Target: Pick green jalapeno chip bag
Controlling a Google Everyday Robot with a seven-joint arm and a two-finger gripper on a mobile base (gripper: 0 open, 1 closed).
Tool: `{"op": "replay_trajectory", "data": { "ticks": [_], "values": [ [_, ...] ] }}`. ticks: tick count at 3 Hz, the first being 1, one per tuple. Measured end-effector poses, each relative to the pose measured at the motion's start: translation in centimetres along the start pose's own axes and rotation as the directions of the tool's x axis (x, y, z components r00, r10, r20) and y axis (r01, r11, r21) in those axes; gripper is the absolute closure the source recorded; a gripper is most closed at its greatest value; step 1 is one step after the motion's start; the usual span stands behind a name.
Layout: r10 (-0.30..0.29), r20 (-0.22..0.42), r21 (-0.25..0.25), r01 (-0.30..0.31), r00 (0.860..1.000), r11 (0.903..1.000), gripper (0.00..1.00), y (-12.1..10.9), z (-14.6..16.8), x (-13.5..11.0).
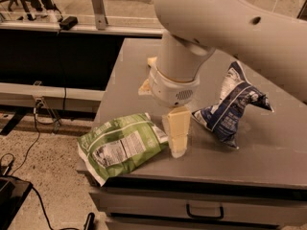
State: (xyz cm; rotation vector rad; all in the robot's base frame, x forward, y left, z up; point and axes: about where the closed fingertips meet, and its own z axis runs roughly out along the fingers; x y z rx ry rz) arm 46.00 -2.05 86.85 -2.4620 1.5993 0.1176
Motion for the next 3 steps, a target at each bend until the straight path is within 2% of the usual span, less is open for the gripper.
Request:
{"op": "replay_trajectory", "data": {
  "ticks": [1, 2, 3],
  "values": [
    [-0.021, -0.002, -0.031, 0.021, 1.000, 0.9993, 0.00, 0.4, 1.6, -1.4],
    [-0.045, -0.004, -0.044, 0.044, 0.999, 0.9980, 0.17, 0.8, 2.7, -2.5],
    [-0.059, -0.002, -0.052, 0.059, 0.998, 0.9969, 0.41, 1.2, 3.1, -3.3]
  ]
}}
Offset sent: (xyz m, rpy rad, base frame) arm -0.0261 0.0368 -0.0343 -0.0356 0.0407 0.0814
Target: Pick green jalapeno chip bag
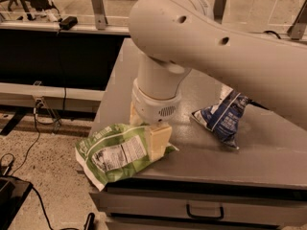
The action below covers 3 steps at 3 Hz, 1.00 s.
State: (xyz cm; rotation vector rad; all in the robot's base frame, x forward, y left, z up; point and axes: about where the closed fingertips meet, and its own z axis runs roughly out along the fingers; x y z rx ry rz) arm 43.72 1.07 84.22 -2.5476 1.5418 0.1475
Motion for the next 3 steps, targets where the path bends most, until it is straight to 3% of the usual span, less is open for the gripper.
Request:
{"op": "replay_trajectory", "data": {
  "ticks": [1, 2, 3],
  "values": [
    [-0.001, 0.012, -0.016, 0.001, 1.000, 0.9999, 0.64, 0.2, 0.1, -0.4],
    [0.052, 0.099, -0.054, -0.047, 0.994, 0.9974, 0.87, -0.1, -0.8, 0.4],
    [0.109, 0.197, -0.032, -0.104, 0.974, 0.9940, 1.00, -1.4, -4.6, 1.7]
  ]
}}
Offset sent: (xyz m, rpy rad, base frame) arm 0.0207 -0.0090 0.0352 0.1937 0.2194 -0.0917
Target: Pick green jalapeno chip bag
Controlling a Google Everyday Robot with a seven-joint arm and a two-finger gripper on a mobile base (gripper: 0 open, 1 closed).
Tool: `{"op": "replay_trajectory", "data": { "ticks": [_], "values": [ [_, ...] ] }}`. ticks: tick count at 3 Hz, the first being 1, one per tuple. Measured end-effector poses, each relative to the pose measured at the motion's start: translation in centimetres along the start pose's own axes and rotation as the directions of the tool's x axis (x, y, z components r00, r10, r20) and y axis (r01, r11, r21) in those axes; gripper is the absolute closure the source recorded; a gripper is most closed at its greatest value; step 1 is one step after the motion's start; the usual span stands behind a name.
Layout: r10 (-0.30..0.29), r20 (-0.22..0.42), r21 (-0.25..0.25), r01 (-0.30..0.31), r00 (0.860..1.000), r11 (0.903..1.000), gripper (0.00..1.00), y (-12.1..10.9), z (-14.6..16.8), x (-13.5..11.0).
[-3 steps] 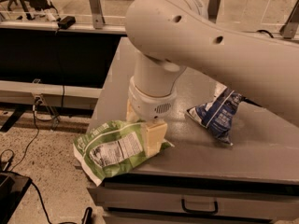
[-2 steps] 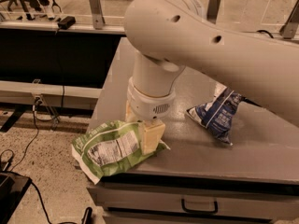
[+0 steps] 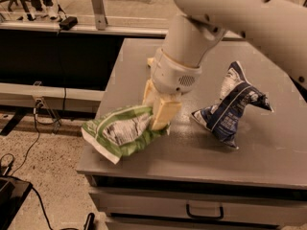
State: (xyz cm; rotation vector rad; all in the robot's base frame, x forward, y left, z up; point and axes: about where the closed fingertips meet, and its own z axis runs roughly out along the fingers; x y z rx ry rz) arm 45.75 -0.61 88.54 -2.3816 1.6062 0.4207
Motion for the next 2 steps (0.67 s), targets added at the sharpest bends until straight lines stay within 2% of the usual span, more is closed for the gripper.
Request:
{"op": "replay_trajectory", "data": {
  "ticks": [1, 2],
  "values": [
    [0.031, 0.086, 0.070, -0.037, 0.996, 0.9969, 1.00, -1.00, -4.70, 0.53],
    [0.022, 0.095, 0.099, -0.032, 0.995, 0.9945, 1.00, -1.53, -5.59, 0.06]
  ]
}}
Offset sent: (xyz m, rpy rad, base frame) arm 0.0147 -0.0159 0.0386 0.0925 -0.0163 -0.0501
